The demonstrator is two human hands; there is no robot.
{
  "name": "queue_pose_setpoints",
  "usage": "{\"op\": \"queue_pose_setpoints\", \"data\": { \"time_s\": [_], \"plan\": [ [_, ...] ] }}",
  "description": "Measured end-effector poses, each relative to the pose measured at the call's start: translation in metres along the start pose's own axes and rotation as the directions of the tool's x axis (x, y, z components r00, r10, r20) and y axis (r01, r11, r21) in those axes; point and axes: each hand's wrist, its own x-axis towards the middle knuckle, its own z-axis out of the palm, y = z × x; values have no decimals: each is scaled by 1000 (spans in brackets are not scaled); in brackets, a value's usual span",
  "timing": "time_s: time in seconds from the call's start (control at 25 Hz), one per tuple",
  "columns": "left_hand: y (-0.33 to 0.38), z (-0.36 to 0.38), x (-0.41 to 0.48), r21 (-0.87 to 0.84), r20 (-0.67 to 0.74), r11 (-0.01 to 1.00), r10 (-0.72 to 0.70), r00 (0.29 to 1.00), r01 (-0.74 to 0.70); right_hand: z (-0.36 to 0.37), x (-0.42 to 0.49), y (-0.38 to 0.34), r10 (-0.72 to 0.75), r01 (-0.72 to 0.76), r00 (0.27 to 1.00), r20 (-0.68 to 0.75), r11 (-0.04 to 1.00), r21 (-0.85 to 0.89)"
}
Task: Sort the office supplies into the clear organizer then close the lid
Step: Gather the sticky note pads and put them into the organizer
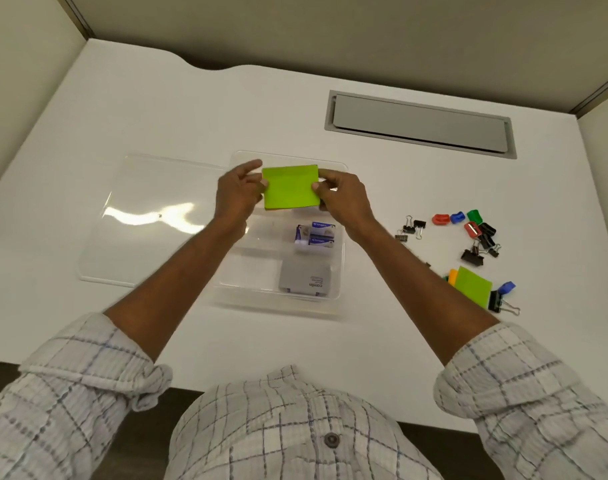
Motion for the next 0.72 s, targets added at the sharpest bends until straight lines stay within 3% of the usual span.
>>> {"op": "queue_pose_setpoints", "data": {
  "time_s": [0.12,0.24,0.36,0.72],
  "plan": [
    [11,-28,33,104,-36,994,29,999,-25,34,16,-17,42,-42,997,-70,999,-2],
    [14,-43,53,287,18,953,98,995,-99,58,33,-25,87,-90,984,-153,996,-10],
    [13,-48,66,452,88,875,154,984,-177,72,45,-25,121,-131,976,-178,991,-41],
    [10,-54,80,718,310,580,229,923,-385,83,47,-16,143,-169,960,-242,982,-88]
  ]
}}
